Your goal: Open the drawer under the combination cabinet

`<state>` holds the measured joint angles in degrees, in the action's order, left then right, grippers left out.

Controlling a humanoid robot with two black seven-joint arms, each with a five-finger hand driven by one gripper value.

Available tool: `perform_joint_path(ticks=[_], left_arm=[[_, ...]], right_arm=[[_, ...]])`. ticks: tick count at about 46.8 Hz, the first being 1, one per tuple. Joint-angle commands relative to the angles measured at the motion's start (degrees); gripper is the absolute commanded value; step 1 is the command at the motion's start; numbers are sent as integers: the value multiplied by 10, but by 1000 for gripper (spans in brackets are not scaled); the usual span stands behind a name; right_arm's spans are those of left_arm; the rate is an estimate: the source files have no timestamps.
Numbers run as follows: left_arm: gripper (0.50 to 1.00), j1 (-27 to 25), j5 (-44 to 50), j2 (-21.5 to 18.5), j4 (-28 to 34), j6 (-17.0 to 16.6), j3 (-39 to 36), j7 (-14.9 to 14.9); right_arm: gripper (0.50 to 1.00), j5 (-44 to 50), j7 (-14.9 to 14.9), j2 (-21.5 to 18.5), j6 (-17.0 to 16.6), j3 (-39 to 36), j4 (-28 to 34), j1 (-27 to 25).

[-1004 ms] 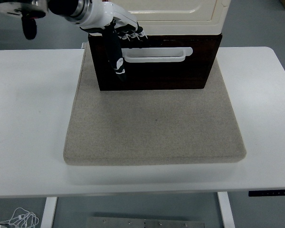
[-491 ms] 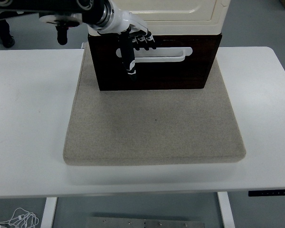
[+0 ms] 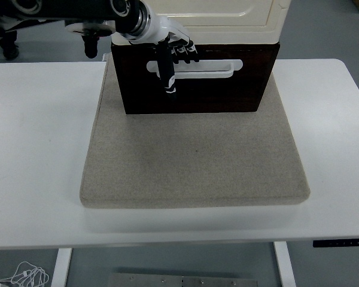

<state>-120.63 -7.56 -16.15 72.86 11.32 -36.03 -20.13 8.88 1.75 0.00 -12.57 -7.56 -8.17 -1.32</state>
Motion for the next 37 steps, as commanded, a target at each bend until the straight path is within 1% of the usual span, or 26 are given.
perform_joint_path(ticks=[1, 15, 20, 33, 37], left_arm=[[1000, 0, 0, 4, -2, 0, 1, 0], [1000, 8, 0, 5, -5, -2, 2, 1], [1000, 16, 0, 17, -19, -2, 3, 1], [1000, 33, 0, 21, -34, -2, 17, 3], [1000, 39, 0, 31, -38, -2, 18, 3]], right_arm=[[926, 0, 0, 0, 1, 0, 0, 0], [926, 0, 0, 0, 0, 0, 0, 0], [926, 0, 0, 0, 0, 0, 0, 0], [926, 0, 0, 0, 0, 0, 0, 0], [926, 0, 0, 0, 0, 0, 0, 0]])
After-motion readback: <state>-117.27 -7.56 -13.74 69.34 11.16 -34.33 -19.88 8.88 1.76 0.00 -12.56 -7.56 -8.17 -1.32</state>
